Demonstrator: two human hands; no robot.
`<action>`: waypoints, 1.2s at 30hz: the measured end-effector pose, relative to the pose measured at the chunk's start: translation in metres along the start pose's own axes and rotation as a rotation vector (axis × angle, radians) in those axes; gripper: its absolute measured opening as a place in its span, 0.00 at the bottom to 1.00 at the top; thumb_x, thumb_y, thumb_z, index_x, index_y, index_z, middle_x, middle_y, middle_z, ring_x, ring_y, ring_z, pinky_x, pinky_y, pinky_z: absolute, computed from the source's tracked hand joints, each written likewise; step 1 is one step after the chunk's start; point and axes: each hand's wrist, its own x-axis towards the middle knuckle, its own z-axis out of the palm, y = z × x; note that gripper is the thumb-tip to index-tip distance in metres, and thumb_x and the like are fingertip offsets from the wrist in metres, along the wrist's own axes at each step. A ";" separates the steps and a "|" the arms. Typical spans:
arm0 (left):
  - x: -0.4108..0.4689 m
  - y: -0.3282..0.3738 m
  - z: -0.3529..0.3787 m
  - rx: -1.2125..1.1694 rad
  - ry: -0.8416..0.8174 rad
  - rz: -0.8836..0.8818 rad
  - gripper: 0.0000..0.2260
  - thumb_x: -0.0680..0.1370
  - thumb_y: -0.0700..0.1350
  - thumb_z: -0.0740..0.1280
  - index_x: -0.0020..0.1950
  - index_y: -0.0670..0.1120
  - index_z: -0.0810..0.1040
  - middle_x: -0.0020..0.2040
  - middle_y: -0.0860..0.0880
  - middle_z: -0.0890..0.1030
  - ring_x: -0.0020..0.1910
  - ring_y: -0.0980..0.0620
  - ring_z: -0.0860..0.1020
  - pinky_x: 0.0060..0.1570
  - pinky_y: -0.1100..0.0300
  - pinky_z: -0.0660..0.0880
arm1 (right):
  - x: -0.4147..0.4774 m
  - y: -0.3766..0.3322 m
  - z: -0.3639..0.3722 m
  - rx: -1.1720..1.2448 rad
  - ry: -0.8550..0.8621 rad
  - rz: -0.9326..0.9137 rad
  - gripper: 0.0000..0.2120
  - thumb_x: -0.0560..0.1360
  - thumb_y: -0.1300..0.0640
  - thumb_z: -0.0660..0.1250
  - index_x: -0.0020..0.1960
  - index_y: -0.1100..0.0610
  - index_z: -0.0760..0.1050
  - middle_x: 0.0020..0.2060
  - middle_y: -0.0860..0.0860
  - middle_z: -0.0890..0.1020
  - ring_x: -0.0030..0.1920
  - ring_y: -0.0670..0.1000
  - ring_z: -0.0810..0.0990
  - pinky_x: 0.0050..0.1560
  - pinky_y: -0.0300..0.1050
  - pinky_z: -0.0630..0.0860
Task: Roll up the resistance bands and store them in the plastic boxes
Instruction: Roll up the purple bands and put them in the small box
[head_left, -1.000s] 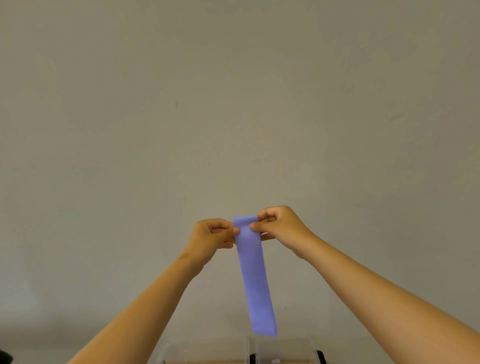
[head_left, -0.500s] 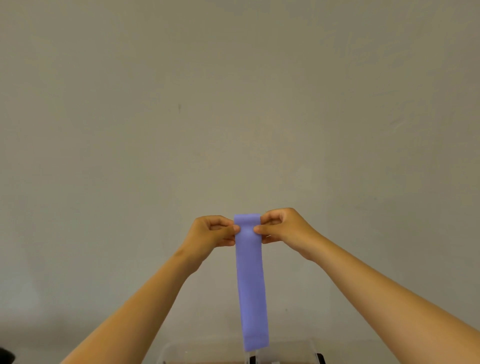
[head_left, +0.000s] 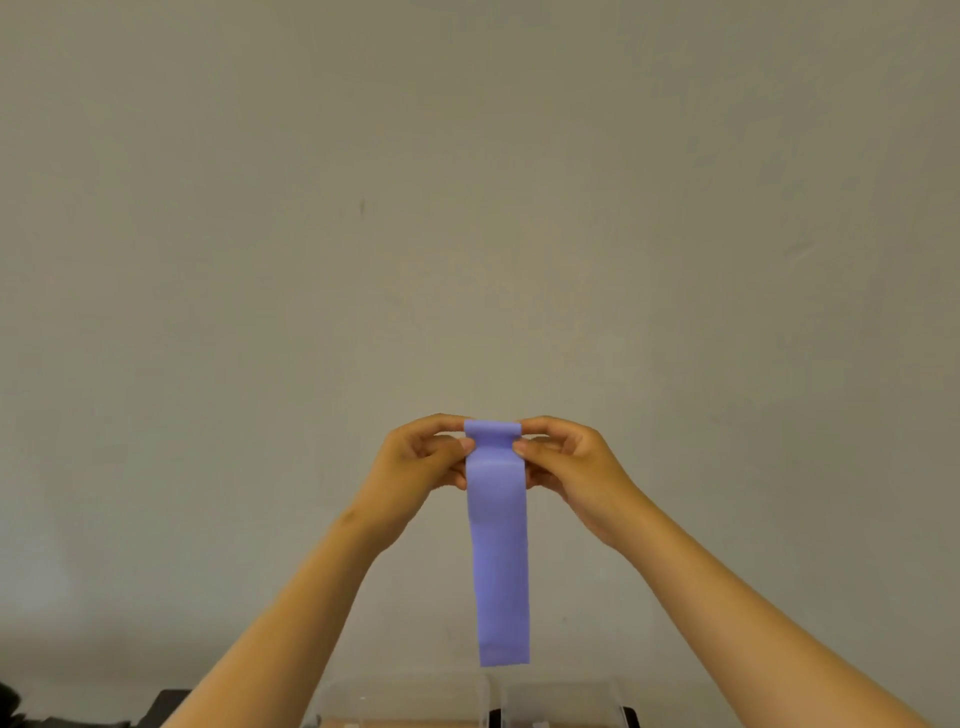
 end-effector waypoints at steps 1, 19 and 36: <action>-0.002 -0.001 0.002 -0.085 -0.005 -0.001 0.08 0.79 0.34 0.62 0.52 0.39 0.80 0.40 0.44 0.83 0.37 0.50 0.80 0.40 0.60 0.77 | -0.001 0.001 0.002 0.083 -0.009 0.013 0.07 0.78 0.66 0.63 0.51 0.60 0.80 0.41 0.59 0.83 0.39 0.55 0.81 0.44 0.44 0.78; -0.029 -0.001 0.011 0.045 0.090 0.092 0.06 0.74 0.32 0.70 0.41 0.41 0.82 0.39 0.45 0.84 0.41 0.50 0.82 0.42 0.63 0.77 | -0.020 -0.013 0.010 -0.316 0.017 -0.091 0.04 0.73 0.65 0.70 0.40 0.58 0.80 0.33 0.52 0.81 0.35 0.49 0.78 0.40 0.41 0.76; -0.063 -0.031 0.023 -0.314 -0.037 -0.159 0.02 0.77 0.40 0.67 0.47 0.46 0.78 0.43 0.39 0.83 0.39 0.45 0.81 0.39 0.59 0.77 | -0.055 0.017 0.011 0.080 -0.078 0.087 0.05 0.75 0.66 0.65 0.45 0.58 0.77 0.36 0.57 0.83 0.35 0.53 0.80 0.40 0.41 0.78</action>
